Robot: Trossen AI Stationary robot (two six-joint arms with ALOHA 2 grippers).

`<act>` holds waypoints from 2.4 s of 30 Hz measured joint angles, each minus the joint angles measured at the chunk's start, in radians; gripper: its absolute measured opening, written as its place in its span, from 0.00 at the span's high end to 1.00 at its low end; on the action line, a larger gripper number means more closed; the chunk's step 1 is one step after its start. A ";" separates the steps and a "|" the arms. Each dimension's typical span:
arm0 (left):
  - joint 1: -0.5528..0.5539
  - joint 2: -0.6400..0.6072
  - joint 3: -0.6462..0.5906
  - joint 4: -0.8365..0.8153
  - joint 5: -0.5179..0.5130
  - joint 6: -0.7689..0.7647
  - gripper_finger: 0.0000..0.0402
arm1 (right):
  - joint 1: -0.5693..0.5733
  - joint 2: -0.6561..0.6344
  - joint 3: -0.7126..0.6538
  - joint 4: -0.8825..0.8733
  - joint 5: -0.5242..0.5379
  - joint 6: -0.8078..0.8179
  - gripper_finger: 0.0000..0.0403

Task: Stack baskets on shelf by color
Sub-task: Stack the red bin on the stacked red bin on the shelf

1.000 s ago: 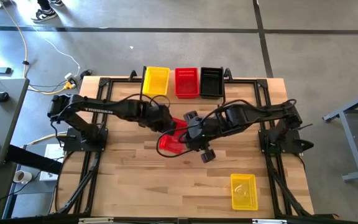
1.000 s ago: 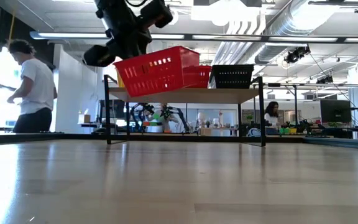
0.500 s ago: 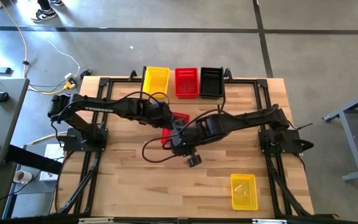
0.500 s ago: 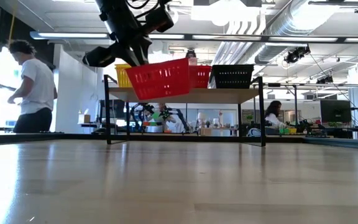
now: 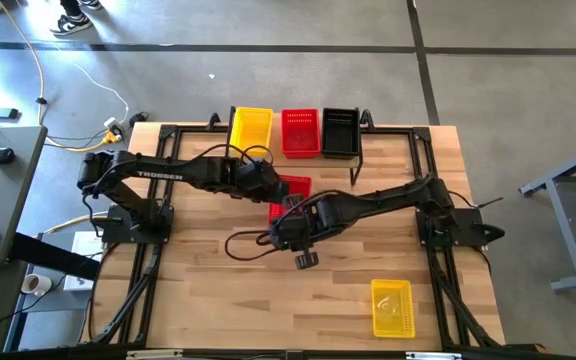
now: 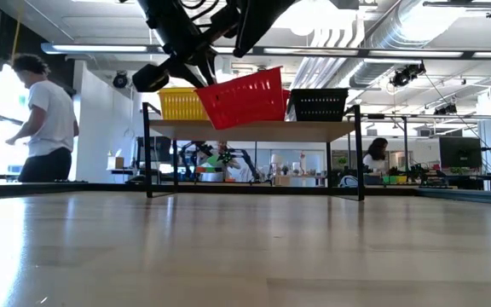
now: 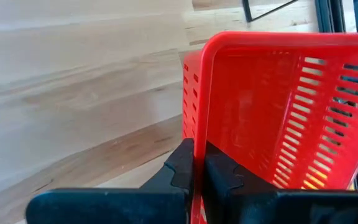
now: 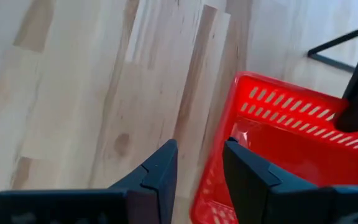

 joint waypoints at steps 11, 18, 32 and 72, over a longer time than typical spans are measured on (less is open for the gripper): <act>0.000 0.000 0.000 0.028 0.039 0.028 0.99 | -0.002 0.002 0.000 -0.037 0.012 0.119 0.72; -0.001 0.000 0.000 0.059 0.090 0.031 0.99 | 0.033 0.004 0.000 -0.060 0.072 0.142 0.72; -0.002 -0.003 0.002 0.239 0.183 0.053 0.99 | 0.046 0.007 -0.001 -0.178 0.097 0.264 0.73; 0.088 -0.015 0.000 0.422 0.241 0.293 0.59 | 0.044 -0.096 0.000 -0.332 0.024 0.316 1.00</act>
